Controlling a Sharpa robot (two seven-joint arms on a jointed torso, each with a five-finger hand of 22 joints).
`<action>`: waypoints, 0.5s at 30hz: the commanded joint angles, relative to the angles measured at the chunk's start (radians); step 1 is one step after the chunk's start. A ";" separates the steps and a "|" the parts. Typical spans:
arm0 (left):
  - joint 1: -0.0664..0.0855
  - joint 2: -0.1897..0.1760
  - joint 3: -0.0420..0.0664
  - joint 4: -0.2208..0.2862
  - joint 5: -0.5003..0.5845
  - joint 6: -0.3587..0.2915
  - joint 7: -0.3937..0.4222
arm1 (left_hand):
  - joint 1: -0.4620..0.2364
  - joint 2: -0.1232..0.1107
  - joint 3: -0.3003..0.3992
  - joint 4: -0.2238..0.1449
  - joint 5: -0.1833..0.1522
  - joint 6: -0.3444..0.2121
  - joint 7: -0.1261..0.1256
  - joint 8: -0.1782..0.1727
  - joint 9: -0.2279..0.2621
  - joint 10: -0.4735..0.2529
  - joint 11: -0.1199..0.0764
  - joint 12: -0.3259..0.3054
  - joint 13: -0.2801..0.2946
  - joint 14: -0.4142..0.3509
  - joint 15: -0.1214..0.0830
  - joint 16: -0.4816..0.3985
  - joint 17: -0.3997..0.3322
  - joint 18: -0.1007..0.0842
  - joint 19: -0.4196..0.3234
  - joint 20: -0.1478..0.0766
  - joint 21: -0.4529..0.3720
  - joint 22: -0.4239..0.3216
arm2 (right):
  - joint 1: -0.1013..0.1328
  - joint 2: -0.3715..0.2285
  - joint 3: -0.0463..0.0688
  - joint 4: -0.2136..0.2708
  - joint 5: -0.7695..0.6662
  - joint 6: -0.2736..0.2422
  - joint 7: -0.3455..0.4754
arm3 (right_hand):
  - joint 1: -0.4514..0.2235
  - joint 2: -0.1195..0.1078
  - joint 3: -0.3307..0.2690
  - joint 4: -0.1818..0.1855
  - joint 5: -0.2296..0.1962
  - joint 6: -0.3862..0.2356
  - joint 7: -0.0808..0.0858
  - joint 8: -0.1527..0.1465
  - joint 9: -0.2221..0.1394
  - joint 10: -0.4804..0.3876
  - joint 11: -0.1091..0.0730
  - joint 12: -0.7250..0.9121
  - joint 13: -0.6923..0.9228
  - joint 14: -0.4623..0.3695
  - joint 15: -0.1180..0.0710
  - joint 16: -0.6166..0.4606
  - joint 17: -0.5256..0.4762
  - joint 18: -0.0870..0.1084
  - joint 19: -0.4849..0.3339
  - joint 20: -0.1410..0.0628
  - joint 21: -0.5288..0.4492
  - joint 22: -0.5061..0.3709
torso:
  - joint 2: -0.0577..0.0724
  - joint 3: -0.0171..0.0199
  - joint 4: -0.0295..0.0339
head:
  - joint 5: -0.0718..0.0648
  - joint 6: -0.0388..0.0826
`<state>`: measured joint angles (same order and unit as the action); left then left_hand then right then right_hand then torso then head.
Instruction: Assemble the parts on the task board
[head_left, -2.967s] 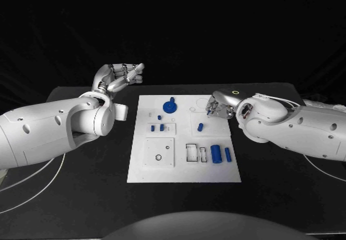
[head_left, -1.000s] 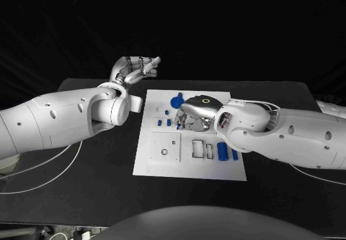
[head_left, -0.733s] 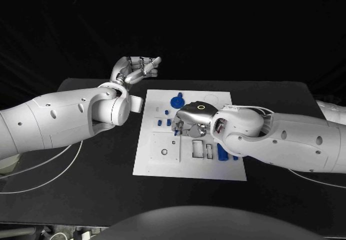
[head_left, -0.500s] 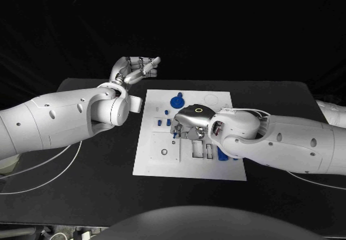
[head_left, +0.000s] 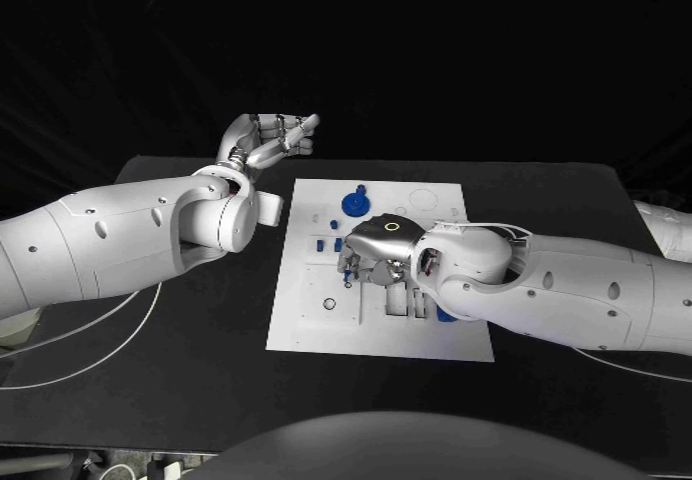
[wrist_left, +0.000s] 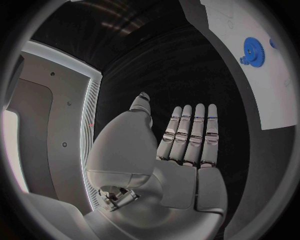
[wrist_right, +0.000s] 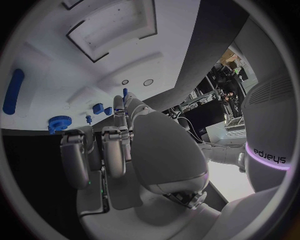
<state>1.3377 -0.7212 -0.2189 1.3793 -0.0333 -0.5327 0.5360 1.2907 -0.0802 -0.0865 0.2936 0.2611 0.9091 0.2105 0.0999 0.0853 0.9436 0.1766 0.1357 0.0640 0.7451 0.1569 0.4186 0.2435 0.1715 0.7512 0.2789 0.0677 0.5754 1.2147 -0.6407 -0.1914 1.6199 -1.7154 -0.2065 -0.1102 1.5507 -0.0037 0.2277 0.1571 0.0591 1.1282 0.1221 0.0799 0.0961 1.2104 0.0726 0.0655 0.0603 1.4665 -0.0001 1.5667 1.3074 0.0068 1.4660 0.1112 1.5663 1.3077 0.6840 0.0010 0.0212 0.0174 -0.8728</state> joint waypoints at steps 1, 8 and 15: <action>0.001 0.001 0.001 0.003 0.001 0.010 0.009 | 0.001 0.010 0.007 0.001 -0.004 -0.008 0.002 0.004 0.002 -0.007 -0.002 0.003 0.001 -0.006 0.002 0.007 -0.001 0.011 0.007 0.001 -0.001 -0.001 | -0.002 0.003 0.000 -0.003 -0.026 0.014 0.011 | -0.002 -0.006 0.008 -0.001 0.004 -0.007 -0.001 -0.004 0.001 -0.009 0.000 -0.006 -0.001 0.104 0.009 0.004 0.263 -0.007 0.105 0.006 0.004 0.263 | -0.001 -0.0009 0.0005 | -0.002 0.000; 0.001 0.001 0.001 0.003 0.001 0.011 0.007 | 0.001 0.010 0.007 0.001 -0.004 -0.008 0.002 0.004 0.002 -0.007 -0.002 0.003 0.001 -0.006 0.002 0.007 -0.001 0.011 0.007 0.001 -0.001 -0.001 | -0.003 0.001 0.000 -0.001 -0.027 0.025 0.006 | -0.005 -0.006 0.008 0.001 0.003 -0.007 -0.001 -0.004 0.001 -0.009 0.001 -0.005 -0.001 0.104 0.010 0.004 0.263 -0.007 0.105 0.007 0.004 0.263 | -0.002 -0.0012 -0.0007 | -0.003 0.000; 0.001 -0.002 0.001 0.001 0.001 0.010 0.006 | 0.001 0.010 0.007 0.001 -0.004 -0.008 0.002 0.004 0.002 -0.007 -0.002 0.003 0.001 -0.006 0.002 0.007 -0.001 0.011 0.007 0.001 -0.001 -0.001 | -0.004 -0.001 0.000 -0.003 -0.024 0.039 0.003 | -0.007 -0.007 0.008 0.002 0.002 -0.007 0.000 -0.005 0.001 -0.009 0.001 -0.005 0.000 0.104 0.011 0.004 0.263 -0.007 0.105 0.008 0.004 0.263 | -0.001 0.0003 0.0000 | -0.004 0.000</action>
<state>1.3378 -0.7239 -0.2189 1.3791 -0.0334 -0.5327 0.5356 1.2908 -0.0802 -0.0865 0.2936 0.2612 0.9091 0.2105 0.0999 0.0852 0.9436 0.1766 0.1357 0.0640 0.7451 0.1569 0.4186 0.2436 0.1717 0.7512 0.2790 0.0677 0.5755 1.2121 -0.6416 -0.1913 1.6178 -1.7253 -0.1932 -0.1090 1.5477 -0.0067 0.2294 0.1587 0.0591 1.1267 0.1235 0.0784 0.0961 1.2069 0.0761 0.0655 0.0605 1.4628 0.0035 1.5667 1.3073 0.0068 1.4660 0.1111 1.5663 1.3075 0.6825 0.0004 0.0210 0.0136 -0.8728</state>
